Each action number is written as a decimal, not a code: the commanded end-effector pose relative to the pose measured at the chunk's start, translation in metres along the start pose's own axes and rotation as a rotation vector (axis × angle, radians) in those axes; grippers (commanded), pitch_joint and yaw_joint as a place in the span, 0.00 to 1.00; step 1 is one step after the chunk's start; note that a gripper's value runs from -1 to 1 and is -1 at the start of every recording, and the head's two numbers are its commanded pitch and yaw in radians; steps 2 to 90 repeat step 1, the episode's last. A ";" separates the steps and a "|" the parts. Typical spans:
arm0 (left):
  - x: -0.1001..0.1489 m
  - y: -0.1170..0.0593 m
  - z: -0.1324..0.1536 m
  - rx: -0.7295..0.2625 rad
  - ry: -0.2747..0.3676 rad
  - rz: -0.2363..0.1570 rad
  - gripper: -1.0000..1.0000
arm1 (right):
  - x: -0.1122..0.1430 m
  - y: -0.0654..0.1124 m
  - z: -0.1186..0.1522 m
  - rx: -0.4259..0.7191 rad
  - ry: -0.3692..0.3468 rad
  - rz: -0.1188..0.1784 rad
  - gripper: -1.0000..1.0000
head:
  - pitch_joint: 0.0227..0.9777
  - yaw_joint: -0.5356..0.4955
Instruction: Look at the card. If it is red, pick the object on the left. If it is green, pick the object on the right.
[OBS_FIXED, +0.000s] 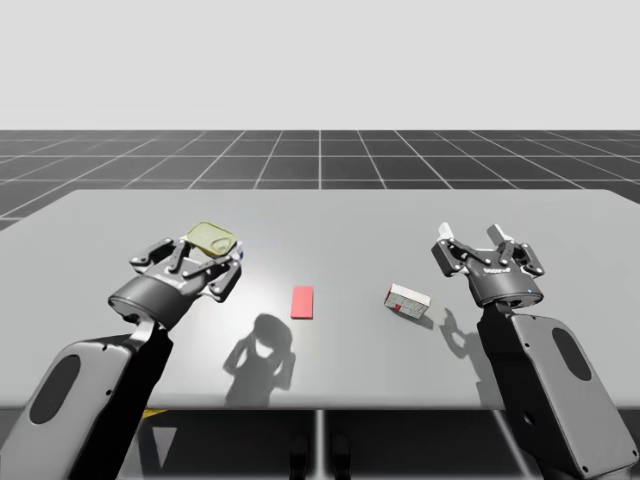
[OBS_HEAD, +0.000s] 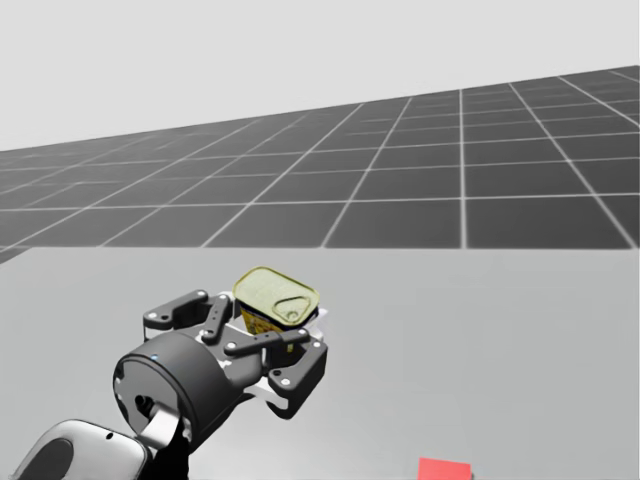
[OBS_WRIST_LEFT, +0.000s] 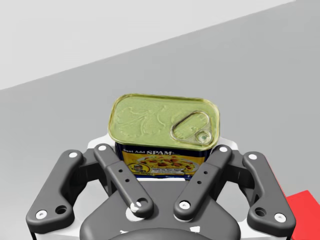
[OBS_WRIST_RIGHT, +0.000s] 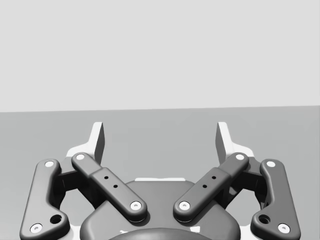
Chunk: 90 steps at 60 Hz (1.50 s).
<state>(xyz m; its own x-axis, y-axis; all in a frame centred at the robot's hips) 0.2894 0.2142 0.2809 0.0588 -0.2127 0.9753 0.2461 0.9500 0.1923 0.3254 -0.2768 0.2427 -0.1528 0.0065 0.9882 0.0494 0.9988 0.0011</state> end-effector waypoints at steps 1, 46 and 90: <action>0.061 0.002 -0.002 -0.061 -0.151 -0.073 1.00 | 0.000 0.000 0.000 -0.001 -0.002 0.000 0.00 | 0.43 0.81; 0.061 0.002 -0.002 -0.061 -0.151 -0.073 1.00 | 0.000 0.000 0.000 -0.001 -0.002 0.000 0.00 | 0.43 0.81; 0.061 0.002 -0.002 -0.061 -0.151 -0.073 1.00 | 0.000 0.000 0.000 -0.001 -0.002 0.000 0.00 | 0.43 0.81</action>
